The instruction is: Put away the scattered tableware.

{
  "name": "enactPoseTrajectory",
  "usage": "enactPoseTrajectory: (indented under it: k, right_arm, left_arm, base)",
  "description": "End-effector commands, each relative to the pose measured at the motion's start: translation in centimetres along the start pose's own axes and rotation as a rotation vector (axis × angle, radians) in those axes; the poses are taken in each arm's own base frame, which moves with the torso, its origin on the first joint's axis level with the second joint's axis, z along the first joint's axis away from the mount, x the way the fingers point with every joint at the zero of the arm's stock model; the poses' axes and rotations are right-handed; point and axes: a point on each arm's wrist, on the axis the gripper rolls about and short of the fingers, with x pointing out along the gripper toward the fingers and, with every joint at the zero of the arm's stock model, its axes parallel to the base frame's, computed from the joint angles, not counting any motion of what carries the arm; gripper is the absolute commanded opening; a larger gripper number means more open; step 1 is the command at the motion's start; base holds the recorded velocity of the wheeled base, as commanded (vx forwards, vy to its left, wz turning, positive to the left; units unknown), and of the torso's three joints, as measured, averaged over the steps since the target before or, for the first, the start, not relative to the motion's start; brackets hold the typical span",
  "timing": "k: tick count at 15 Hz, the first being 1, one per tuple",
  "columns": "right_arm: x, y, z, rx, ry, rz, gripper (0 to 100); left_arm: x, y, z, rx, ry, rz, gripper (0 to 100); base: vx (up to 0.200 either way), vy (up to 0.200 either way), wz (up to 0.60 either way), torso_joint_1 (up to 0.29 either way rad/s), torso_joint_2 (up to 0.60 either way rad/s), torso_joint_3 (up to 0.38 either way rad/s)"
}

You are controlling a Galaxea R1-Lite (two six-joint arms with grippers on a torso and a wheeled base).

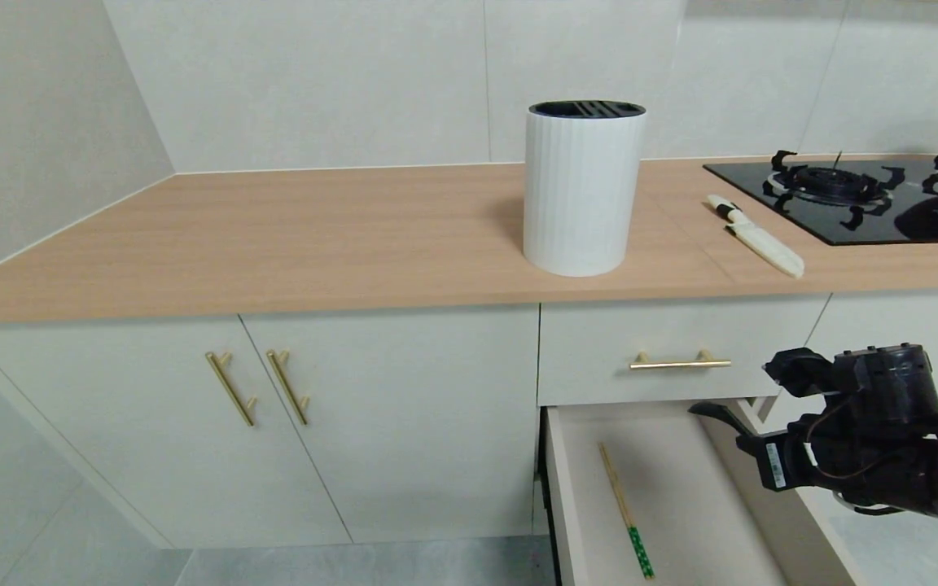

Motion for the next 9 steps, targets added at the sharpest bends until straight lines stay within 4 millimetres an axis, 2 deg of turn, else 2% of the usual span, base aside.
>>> enactPoseTrajectory:
  k: [1,9]
  right_arm:
    - [0.6,0.0,-0.4,-0.002,0.023,-0.001,0]
    - [2.1,0.0,-1.2,-0.002,0.057,-0.022,0]
  left_arm:
    - [0.0,0.0,0.0,0.000,0.001,0.000,100]
    - [0.0,0.0,0.0,0.000,0.001,0.000,100]
  base:
    - [0.000,0.000,0.00,-0.183,0.48,0.290]
    - [0.000,0.000,0.00,-0.154,0.46,0.304]
